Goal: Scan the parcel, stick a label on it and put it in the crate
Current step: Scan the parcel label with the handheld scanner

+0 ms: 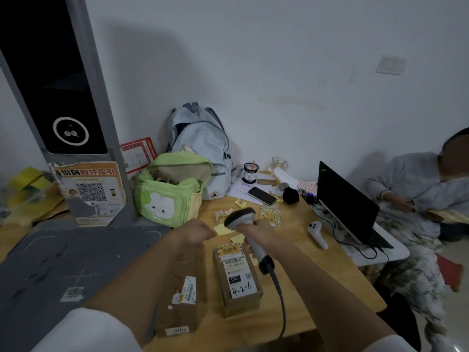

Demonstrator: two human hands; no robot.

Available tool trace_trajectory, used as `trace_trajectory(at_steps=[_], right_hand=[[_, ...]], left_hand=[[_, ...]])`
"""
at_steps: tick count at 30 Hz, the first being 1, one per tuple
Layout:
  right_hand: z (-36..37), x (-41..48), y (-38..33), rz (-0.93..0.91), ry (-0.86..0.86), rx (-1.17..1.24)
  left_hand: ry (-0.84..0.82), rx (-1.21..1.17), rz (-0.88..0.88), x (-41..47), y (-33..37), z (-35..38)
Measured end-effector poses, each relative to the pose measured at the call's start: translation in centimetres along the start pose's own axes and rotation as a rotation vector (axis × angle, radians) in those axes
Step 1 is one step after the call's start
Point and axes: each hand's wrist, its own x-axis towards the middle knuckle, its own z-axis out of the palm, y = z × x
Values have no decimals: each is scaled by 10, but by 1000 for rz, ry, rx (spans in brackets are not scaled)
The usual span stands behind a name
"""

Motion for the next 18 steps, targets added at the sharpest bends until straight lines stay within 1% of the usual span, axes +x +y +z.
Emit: trace_trajectory(at_steps=[6,8,11,18], right_hand=[[-23,11,2,-74,79,8],[-32,16,8,-107,97,-52],[-46,21,20,-172,189,-197],[-74,44,67,-47,330,-415]], left_hand=[[-49,-3,-41,9,5,2],[-109,20,-60,8,4,5],[-158,43,-92,12,-3,8],[-93,20,-71,17,2,20]])
